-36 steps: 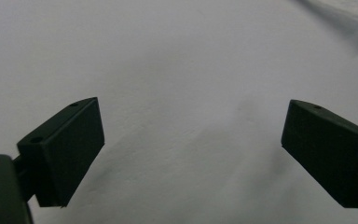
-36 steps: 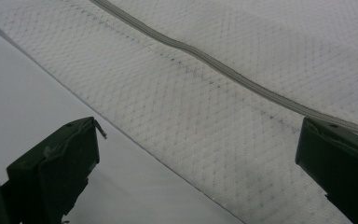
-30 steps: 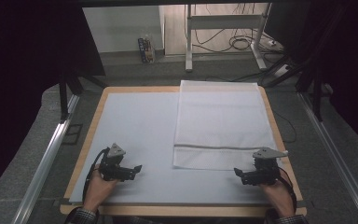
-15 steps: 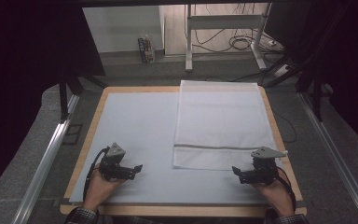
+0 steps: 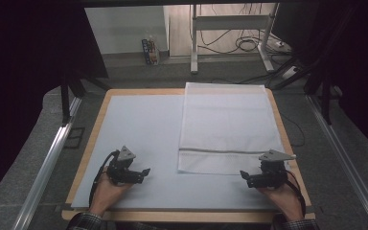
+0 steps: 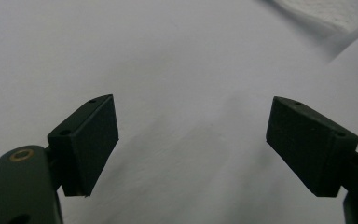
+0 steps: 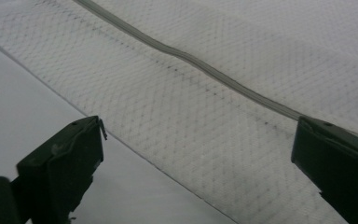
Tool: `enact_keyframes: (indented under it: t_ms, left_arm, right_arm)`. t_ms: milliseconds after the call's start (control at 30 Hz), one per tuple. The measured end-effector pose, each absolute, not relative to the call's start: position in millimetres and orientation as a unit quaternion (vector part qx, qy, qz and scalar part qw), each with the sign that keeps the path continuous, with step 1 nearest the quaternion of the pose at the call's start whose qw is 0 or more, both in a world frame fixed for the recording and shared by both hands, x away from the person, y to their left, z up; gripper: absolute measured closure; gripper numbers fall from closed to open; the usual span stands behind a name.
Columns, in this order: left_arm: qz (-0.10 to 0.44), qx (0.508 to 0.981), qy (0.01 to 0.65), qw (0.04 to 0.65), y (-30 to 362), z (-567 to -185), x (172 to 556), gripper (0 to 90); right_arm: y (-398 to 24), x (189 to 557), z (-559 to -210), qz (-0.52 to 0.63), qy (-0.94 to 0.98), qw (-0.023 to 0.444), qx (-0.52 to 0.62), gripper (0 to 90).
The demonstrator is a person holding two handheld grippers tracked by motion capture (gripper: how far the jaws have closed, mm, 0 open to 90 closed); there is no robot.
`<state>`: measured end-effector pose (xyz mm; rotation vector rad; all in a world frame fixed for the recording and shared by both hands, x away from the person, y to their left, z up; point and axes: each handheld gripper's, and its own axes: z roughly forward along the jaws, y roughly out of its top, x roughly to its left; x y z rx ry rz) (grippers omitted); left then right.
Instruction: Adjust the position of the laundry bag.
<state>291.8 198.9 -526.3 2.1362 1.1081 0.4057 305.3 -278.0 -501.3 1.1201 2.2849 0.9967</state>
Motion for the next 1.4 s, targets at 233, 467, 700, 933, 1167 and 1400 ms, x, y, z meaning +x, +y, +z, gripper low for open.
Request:
enact_keyframes:
  t_ms: [233,467,700,933,1167,1400]
  left_arm:
    - [0.137,0.820,0.414,0.371,190,-523,298,10.9]
    - [0.138,0.826,0.398,0.375,179,-523,303,18.8]
    - [0.120,0.827,0.390,0.386,165,-523,312,27.5]
    - [0.107,0.831,0.374,0.398,147,-522,320,38.4]
    - [0.100,0.834,0.362,0.405,131,-521,327,55.7]
    - [0.097,0.837,0.360,0.402,117,-526,336,63.6]
  right_arm:
    - [-288,308,-498,0.362,0.809,0.197,0.418,12.4]
    - [-298,310,-495,0.362,0.799,0.204,0.434,20.6]
    - [-302,314,-495,0.354,0.801,0.204,0.438,24.6]
    - [-309,315,-495,0.351,0.796,0.216,0.444,31.9]
    - [-318,319,-494,0.334,0.796,0.227,0.451,46.6]
    - [-329,322,-494,0.325,0.790,0.230,0.466,60.4]
